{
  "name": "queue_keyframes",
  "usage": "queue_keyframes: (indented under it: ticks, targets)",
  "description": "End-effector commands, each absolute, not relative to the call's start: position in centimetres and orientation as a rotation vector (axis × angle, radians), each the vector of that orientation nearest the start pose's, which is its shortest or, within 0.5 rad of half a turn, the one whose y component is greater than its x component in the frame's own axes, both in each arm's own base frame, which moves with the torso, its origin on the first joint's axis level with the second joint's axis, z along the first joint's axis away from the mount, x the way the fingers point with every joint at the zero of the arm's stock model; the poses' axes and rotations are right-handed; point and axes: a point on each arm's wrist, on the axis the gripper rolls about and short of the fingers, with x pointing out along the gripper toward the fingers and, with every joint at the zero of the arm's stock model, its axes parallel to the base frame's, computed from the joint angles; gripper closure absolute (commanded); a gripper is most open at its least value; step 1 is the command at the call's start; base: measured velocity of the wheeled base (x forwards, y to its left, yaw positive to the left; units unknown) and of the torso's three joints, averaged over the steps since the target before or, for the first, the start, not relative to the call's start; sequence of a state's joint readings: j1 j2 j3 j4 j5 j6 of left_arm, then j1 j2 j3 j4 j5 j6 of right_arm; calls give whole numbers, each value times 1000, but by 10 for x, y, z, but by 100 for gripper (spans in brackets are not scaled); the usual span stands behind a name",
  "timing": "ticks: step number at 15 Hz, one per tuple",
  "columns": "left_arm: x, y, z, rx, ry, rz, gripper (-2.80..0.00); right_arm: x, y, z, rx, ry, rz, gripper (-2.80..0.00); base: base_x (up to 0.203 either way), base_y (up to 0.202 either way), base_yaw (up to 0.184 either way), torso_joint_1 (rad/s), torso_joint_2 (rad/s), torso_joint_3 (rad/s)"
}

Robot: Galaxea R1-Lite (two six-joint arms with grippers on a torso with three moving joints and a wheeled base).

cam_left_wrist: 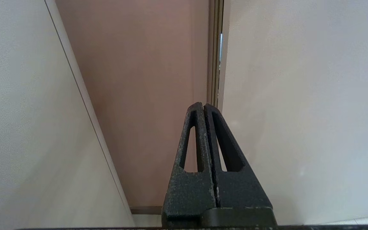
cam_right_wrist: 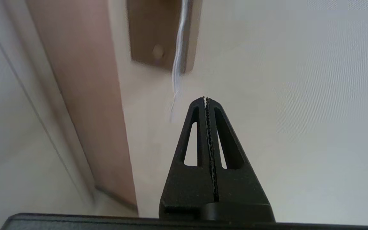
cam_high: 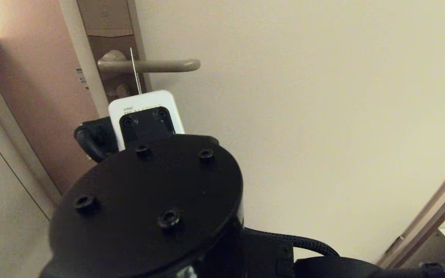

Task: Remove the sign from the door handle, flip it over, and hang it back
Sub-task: Hang the sign back with the other side facing out

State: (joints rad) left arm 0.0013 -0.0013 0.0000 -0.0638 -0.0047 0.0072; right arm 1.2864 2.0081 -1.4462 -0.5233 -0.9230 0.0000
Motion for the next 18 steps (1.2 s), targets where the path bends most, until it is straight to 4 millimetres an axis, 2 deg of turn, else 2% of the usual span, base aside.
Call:
queue_keyframes:
  ticks: [1, 11, 18]
  targets:
    - [-23, 0, 82, 7, -64, -3, 0, 139, 392, 231, -33, 15, 344, 0, 0, 0, 0, 0, 0, 0]
    - [-23, 0, 82, 8, -64, -3, 0, 186, 419, 225, 20, -19, 269, 0, 0, 0, 0, 0, 0, 0]
    - [-23, 0, 82, 7, -64, -3, 0, 185, 422, 230, 41, -29, 285, 0, 0, 0, 0, 0, 0, 0]
